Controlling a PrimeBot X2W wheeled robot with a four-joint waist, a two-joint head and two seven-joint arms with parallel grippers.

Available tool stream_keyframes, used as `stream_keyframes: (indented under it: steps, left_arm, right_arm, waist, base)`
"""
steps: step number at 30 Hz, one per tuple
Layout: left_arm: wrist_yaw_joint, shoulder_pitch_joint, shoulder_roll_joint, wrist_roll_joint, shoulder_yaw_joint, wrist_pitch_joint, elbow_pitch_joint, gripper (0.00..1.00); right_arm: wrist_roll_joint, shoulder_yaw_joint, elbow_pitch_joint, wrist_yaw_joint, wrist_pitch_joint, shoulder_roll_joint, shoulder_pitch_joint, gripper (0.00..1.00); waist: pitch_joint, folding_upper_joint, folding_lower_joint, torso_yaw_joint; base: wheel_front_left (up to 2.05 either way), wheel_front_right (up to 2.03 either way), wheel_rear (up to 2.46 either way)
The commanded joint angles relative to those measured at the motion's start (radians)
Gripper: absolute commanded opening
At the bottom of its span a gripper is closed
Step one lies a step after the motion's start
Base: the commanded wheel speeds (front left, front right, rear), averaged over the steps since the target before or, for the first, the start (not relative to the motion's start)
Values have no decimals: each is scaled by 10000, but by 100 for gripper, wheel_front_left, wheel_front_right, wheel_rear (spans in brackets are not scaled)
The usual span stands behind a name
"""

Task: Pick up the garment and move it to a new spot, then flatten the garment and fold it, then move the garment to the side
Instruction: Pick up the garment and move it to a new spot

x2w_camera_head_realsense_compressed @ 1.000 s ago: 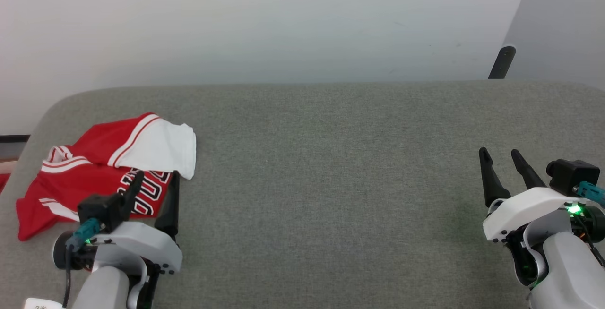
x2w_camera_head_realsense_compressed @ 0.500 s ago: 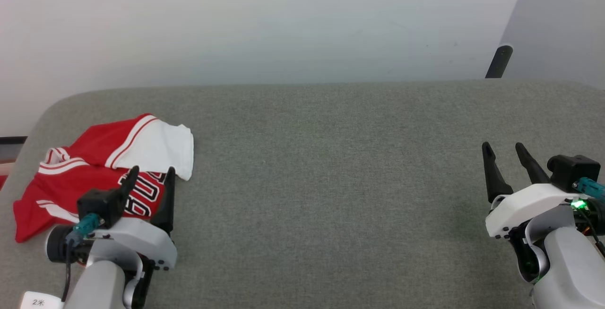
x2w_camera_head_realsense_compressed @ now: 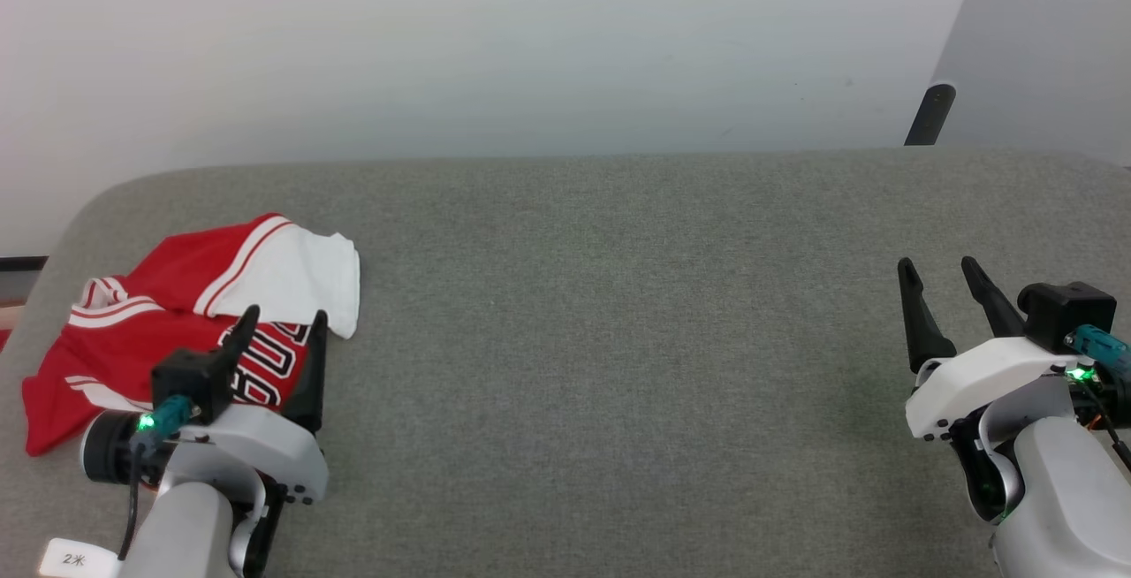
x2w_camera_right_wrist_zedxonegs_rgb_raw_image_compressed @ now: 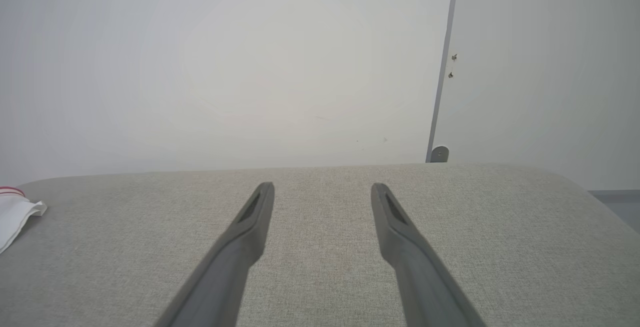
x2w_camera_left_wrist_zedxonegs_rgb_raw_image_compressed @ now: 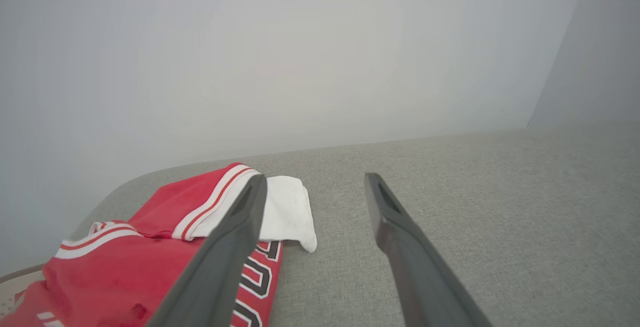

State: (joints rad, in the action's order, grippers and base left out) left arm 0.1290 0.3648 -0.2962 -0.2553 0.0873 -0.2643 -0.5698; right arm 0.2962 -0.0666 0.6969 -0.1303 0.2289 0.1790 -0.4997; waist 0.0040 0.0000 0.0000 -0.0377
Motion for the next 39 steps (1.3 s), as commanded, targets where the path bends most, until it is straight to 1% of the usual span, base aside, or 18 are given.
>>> stream_keyframes:
  steps: [1, 12, 19, 25, 39]
  left_arm:
    - [24, 57, -31, -83, 20, 2, -11, 100]
    - [26, -62, -47, -421, 72, 2, 93, 100]
    - [26, -131, 31, -490, -80, 2, 170, 100]
    - [0, -235, 195, -332, -342, 2, 287, 100]
    - [-363, -825, 697, 142, -1170, 2, 719, 100]
  right_arm:
    - [11, -16, -25, -7, 31, -18, 86, 100]
    - [315, 53, -166, -7, 95, -22, 213, 100]
    - [426, 51, -291, -8, 174, -112, 333, 100]
    - [491, -329, -471, -8, 204, -238, 442, 100]
    - [861, -1735, -928, -8, 296, -570, 587, 100]
  waist:
    - [1, 0, 0, -3]
    - [21, 0, 0, 43]
    - [32, 0, 0, 419]
    - [142, 0, 0, 1176]
    - [302, 0, 0, 3551]
  base:
    - [0, 0, 0]
    - [0, 0, 0]
    - [0, 0, 0]
    - [0, 0, 0]
    - [0, 0, 0]
